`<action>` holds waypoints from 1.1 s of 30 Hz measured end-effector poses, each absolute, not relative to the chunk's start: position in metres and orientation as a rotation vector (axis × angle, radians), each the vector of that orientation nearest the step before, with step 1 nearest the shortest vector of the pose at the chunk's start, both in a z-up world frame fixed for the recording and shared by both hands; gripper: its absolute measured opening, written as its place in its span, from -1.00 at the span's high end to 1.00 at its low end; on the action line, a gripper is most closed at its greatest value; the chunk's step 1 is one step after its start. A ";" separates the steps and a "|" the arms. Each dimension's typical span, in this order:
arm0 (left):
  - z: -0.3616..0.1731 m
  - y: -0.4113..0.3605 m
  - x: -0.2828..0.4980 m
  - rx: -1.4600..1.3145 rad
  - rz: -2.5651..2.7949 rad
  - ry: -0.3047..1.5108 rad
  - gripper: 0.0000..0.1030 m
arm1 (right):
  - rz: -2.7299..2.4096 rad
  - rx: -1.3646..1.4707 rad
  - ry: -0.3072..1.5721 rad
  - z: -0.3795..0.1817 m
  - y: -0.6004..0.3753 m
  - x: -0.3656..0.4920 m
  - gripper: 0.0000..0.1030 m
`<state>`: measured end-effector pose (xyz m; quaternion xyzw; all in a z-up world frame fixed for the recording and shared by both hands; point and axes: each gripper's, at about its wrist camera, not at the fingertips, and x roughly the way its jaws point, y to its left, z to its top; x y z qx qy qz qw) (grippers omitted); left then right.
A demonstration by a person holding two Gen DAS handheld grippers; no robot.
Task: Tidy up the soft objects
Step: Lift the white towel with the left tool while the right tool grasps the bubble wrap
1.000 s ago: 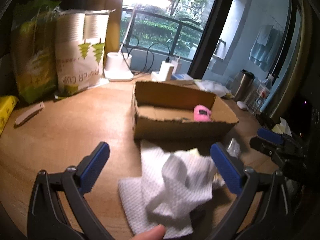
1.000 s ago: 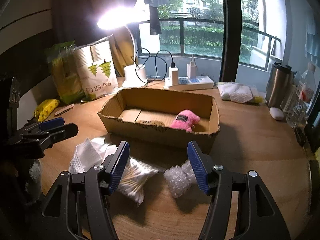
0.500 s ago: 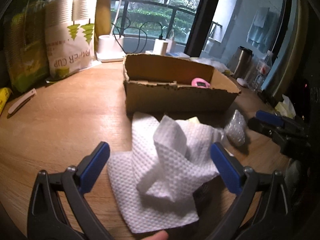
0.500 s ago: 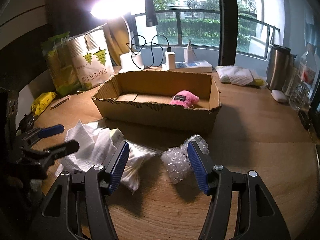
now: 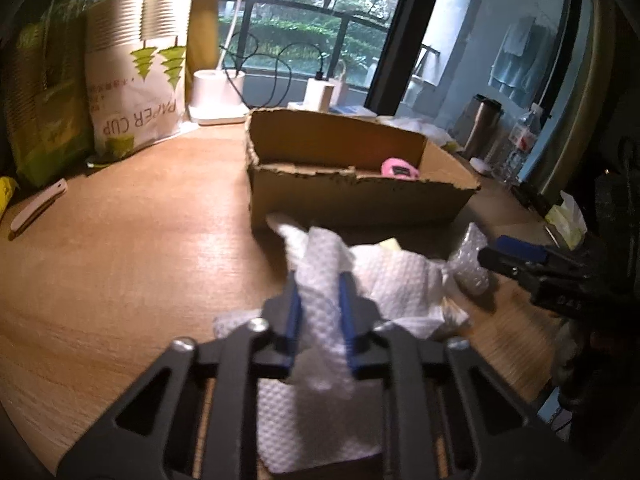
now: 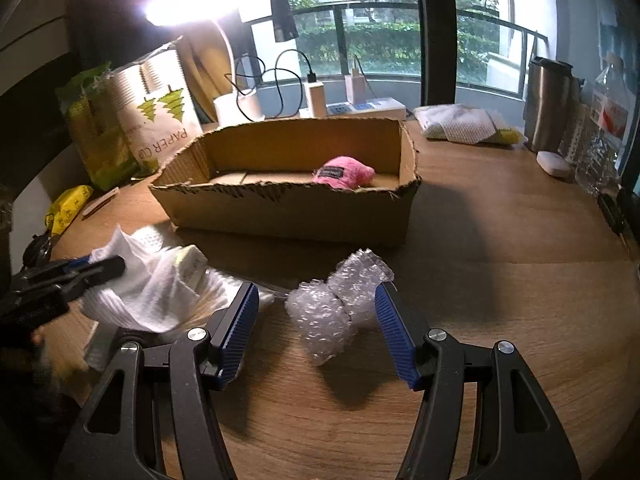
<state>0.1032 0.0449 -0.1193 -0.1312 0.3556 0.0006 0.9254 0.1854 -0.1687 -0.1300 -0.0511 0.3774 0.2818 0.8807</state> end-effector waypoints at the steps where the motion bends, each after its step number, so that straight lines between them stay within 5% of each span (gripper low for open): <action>1: -0.120 0.045 0.104 -0.263 -0.003 0.735 0.79 | 0.586 -0.106 0.789 -0.131 -0.169 0.186 -0.24; 20: -0.087 0.070 0.095 -0.302 0.018 0.630 0.87 | 0.524 -0.132 0.861 -0.162 -0.162 0.204 -0.50; 21: -0.084 0.069 0.094 -0.298 0.017 0.623 0.87 | 0.530 -0.133 0.869 -0.163 -0.161 0.205 -0.48; 23: -0.079 0.068 0.093 -0.290 0.016 0.608 0.87 | 0.542 -0.141 0.864 -0.163 -0.160 0.204 -0.13; 33: -0.052 0.062 0.092 -0.258 0.019 0.548 0.87 | 0.598 -0.129 0.812 -0.144 -0.165 0.194 -0.03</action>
